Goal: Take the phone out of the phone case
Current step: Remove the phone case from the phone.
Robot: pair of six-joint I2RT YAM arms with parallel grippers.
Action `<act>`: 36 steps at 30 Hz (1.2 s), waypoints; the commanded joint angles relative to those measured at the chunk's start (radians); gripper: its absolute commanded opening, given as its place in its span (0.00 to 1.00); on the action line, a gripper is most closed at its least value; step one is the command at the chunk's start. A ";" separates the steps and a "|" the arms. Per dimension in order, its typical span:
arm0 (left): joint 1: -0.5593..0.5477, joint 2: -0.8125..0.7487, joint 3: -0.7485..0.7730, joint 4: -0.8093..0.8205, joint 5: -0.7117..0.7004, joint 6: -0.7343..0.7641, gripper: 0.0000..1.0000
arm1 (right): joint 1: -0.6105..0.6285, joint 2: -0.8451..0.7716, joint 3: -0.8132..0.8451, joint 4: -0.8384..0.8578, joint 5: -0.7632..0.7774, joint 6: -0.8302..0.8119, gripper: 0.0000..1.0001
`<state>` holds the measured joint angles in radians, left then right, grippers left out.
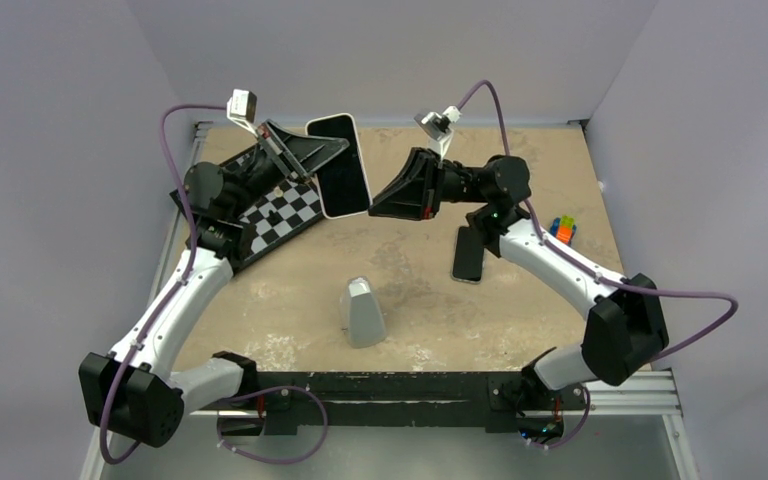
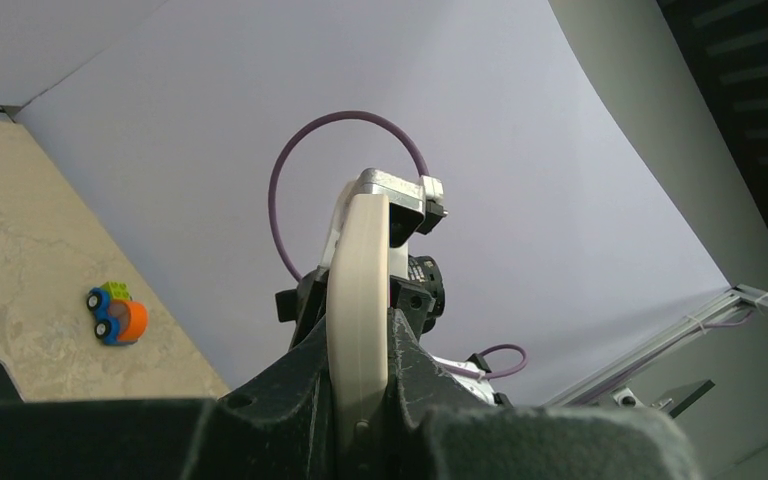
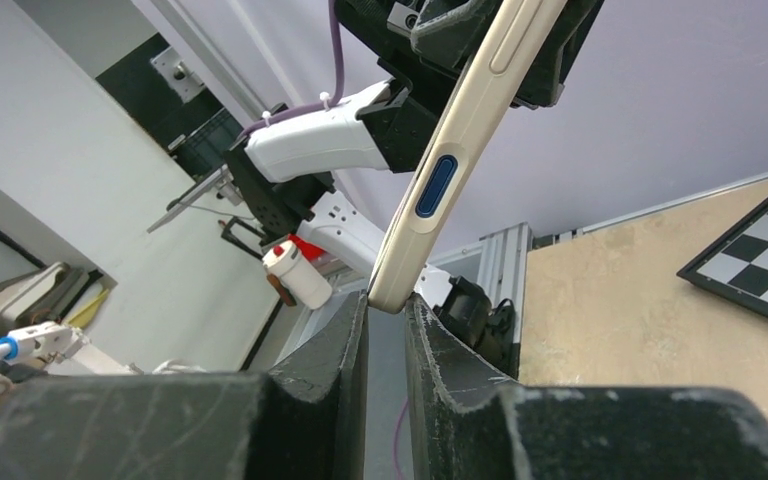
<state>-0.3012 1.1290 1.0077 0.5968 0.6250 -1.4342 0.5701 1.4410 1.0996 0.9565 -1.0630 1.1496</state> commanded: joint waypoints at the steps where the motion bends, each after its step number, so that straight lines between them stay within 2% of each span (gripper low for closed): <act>1: -0.009 -0.009 0.079 0.111 0.057 -0.048 0.00 | 0.004 0.034 0.071 -0.059 0.011 -0.042 0.11; 5: -0.009 0.005 0.122 0.089 0.131 -0.057 0.00 | 0.004 0.053 0.135 -0.246 0.019 -0.188 0.00; 7: -0.011 0.011 0.123 0.125 0.147 -0.111 0.00 | 0.004 0.062 0.180 -0.383 0.045 -0.300 0.00; 10: -0.019 0.022 0.125 0.208 0.162 -0.228 0.00 | 0.009 0.098 0.289 -0.647 0.127 -0.559 0.00; 13: -0.030 0.028 0.132 0.258 0.173 -0.302 0.00 | 0.009 0.161 0.352 -0.684 0.150 -0.649 0.00; 18: -0.033 -0.003 0.129 0.237 0.180 -0.334 0.00 | 0.024 0.251 0.508 -0.856 0.251 -0.809 0.00; 23: -0.033 -0.018 0.138 0.246 0.195 -0.365 0.00 | 0.042 0.274 0.592 -1.057 0.433 -0.988 0.00; 26: -0.032 -0.017 0.141 0.261 0.189 -0.382 0.00 | 0.069 0.284 0.644 -1.161 0.627 -1.077 0.00; 31: -0.035 -0.029 0.143 0.230 0.171 -0.334 0.00 | 0.082 0.268 0.653 -1.187 0.739 -1.053 0.00; 34: -0.033 -0.055 0.120 0.181 0.109 -0.233 0.00 | 0.075 0.171 0.551 -1.124 0.663 -0.957 0.01; 36: -0.030 -0.063 0.114 0.148 0.068 -0.169 0.00 | 0.073 0.100 0.460 -1.040 0.550 -0.879 0.14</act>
<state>-0.2367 1.1790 1.0805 0.6930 0.6086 -1.5074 0.6685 1.5593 1.6985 -0.2703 -0.7815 0.2344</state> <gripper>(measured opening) 0.197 0.141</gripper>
